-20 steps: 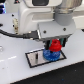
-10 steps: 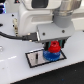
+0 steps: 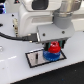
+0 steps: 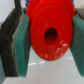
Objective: Insert the blue gear onto the right peg, followed by the red gear
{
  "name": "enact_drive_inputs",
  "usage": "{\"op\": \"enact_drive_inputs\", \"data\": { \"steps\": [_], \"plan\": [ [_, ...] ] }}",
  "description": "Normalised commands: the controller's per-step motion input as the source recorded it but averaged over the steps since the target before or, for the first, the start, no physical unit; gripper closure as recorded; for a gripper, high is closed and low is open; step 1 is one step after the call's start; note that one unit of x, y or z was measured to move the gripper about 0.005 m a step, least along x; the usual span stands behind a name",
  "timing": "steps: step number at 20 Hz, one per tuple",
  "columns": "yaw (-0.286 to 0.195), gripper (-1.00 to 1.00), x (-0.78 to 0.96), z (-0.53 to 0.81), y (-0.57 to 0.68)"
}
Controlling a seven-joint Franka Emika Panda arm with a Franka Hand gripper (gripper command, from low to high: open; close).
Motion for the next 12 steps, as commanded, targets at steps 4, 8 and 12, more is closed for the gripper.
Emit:
{"op": "enact_drive_inputs", "data": {
  "steps": [4, 8, 12],
  "plan": [
    [0.000, 1.00, -0.09, 0.29, 0.00],
    [0.000, 1.00, 0.06, 0.15, -0.01],
    [0.000, 1.00, 0.11, 0.11, -0.07]
  ]
}}
